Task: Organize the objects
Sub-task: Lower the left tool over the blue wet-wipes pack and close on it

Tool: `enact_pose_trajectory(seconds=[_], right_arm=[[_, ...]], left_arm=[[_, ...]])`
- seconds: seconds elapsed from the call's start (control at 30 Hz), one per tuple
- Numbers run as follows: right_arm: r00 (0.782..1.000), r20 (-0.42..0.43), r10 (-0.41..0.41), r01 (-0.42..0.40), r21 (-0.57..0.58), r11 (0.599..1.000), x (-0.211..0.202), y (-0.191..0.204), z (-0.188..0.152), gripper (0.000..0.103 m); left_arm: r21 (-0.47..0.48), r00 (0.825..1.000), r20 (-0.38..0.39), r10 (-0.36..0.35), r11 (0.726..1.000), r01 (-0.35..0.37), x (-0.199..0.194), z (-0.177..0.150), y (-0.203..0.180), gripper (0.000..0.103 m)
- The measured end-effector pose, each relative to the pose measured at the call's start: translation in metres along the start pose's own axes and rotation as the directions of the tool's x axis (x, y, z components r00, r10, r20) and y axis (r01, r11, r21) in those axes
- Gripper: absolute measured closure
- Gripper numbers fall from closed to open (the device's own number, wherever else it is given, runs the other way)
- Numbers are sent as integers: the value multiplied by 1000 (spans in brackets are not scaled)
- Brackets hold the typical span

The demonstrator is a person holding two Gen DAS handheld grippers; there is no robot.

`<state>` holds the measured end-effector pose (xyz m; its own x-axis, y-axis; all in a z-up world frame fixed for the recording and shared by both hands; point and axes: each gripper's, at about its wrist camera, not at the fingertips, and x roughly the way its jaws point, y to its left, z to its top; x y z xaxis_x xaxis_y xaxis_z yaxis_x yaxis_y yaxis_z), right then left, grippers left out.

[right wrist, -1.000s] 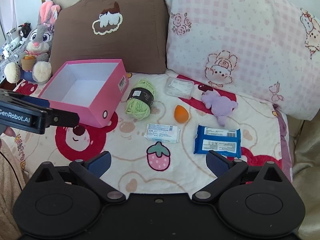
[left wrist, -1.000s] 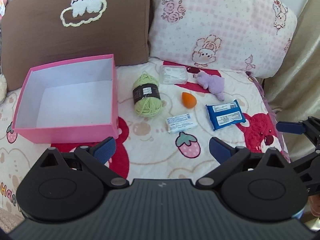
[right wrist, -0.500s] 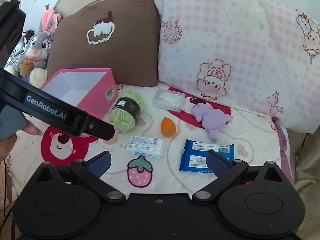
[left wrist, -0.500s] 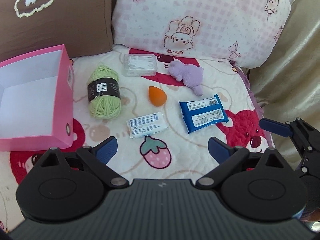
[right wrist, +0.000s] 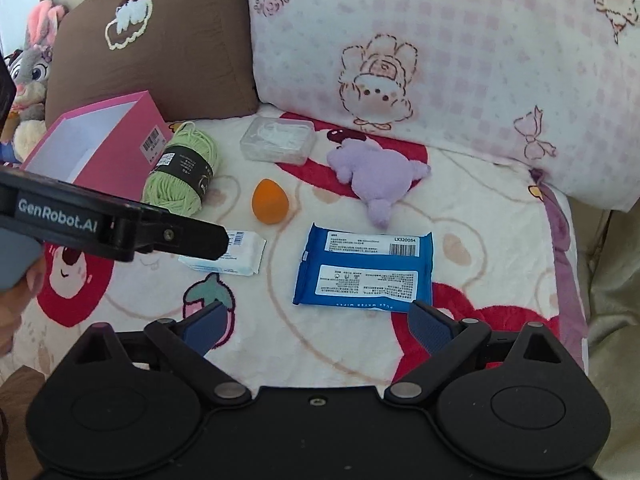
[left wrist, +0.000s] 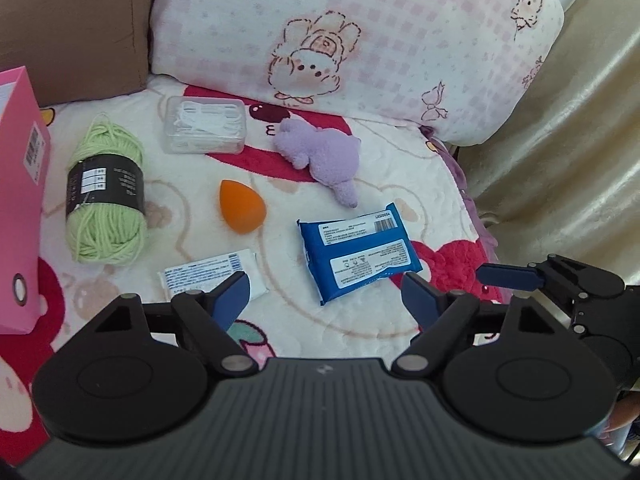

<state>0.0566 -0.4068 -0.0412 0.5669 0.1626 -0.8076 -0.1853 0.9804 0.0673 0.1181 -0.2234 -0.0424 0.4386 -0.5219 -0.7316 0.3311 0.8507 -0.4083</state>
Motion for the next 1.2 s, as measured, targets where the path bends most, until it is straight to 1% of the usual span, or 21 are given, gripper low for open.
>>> enact_pose_trajectory(seconds=[0.1,0.17,0.23,0.3,0.4,0.53,0.67,0.73,0.77,0.8,0.83,0.9,0.93,1.0,1.03,1.07,1.17,1.2], right_arm=[[999,0,-34,34,6,999,7,-9,3,5],[999,-2,-49,49,12,999,17,-17,2,5],[998,5,-65,65,6,998,27,-23,0,9],[997,14,-80,80,1,997,36,-29,-3,12],[997,17,-77,77,32,997,49,-40,-8,16],[997,-27,-71,73,102,992,65,-51,-3,17],[996,-42,-78,80,65,995,74,-52,3,17],[996,-49,-77,80,69,994,80,-55,4,17],[996,-54,-71,75,74,994,84,-58,5,18],[996,-57,-70,75,81,994,87,-60,5,22],[996,-62,-66,72,87,994,91,-62,4,24],[996,-71,-45,53,113,992,97,-66,3,30],[997,-78,-27,38,145,989,99,-70,1,32],[995,-95,10,12,224,975,102,-76,1,41],[995,-96,25,-1,245,969,102,-77,1,43],[995,-98,27,-2,247,969,103,-76,1,43],[993,-116,10,13,204,979,103,-71,2,47],[993,-121,7,16,195,981,103,-70,3,49]], left_arm=[[-11,1000,-18,-23,1000,23,16,1,-2,20],[-10,999,-24,-28,1000,28,26,2,-2,22],[-9,999,-28,-24,1000,24,35,2,-1,23],[-16,999,-36,-22,1000,22,44,3,1,26],[-21,999,-45,-31,999,30,57,4,4,34],[-19,997,-71,-32,999,31,74,4,7,38],[-44,996,-86,-33,999,29,87,4,11,41],[-59,995,-97,-32,998,27,94,5,12,43],[-62,994,-105,-31,998,24,97,5,12,44],[-61,993,-118,-31,998,24,101,5,12,46],[-62,988,-146,-50,997,41,106,4,11,52],[-108,975,-202,-98,991,77,116,2,13,53],[-115,974,-207,-97,991,74,119,0,13,53],[-91,981,-186,-51,995,35,121,-3,11,53],[-90,984,-176,-36,996,21,122,-4,11,54],[-101,985,-169,-31,995,14,123,-4,13,54],[-156,987,-155,-31,988,7,127,-2,18,53],[-161,987,-157,-27,987,2,130,-1,19,53]])
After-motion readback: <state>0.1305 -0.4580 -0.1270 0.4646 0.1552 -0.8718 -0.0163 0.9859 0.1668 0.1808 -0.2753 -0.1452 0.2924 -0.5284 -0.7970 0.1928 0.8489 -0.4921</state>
